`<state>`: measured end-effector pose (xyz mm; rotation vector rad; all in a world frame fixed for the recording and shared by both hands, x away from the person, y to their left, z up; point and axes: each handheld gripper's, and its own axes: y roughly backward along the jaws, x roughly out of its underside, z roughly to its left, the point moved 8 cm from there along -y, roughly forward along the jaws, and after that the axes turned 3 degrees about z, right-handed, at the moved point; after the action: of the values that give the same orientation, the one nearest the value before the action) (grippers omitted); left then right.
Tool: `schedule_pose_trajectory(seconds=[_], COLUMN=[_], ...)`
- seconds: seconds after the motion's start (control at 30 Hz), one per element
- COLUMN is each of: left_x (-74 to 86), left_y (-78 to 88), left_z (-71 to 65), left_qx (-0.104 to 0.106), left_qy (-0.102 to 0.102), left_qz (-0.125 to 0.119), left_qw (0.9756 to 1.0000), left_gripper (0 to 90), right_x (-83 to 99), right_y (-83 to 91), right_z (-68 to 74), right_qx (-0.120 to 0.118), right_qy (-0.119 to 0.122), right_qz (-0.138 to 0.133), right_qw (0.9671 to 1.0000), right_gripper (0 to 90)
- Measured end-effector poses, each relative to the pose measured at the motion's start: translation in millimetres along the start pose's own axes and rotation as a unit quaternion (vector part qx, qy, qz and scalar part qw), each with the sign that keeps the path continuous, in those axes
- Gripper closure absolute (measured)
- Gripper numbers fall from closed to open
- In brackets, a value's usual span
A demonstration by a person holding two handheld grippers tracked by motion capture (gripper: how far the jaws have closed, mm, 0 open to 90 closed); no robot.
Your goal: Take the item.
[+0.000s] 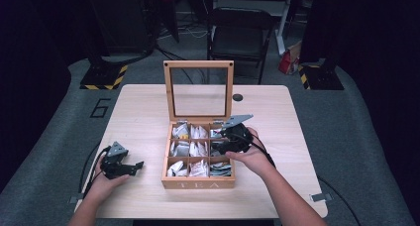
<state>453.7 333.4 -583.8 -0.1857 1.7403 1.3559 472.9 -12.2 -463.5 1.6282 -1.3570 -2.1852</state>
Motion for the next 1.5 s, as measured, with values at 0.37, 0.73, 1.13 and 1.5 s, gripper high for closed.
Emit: schedule_pose_trajectory(seconds=[0.37, 0.73, 1.13, 1.5], left_x=[-0.2, -0.2, -0.2, -0.2], left_y=[-0.1, -0.1, -0.1, -0.1], left_z=[0.4, 0.4, 0.4, 0.3], left_qx=[-0.001, 0.0, 0.0, 0.0], left_qy=[-0.001, -0.001, -0.001, -0.002], left_qz=[-0.001, -0.001, -0.001, -0.001], left_qw=[1.0, 1.0, 1.0, 1.0], left_gripper=[13.6, 13.6, 13.6, 13.6], right_x=[-9.2, -15.1, -23.5, -30.1], right_y=[-10.8, -20.2, -28.9, -38.1], right_z=[5.9, 11.8, 17.0, 23.1], right_qx=[-0.008, -0.014, -0.019, -0.027], right_qy=[0.011, 0.015, 0.02, 0.033], right_qz=[-0.002, 0.005, 0.006, 0.003], right_qw=[0.9999, 0.9998, 0.9996, 0.9991], right_gripper=[37.5, 37.5, 37.9, 40.8])
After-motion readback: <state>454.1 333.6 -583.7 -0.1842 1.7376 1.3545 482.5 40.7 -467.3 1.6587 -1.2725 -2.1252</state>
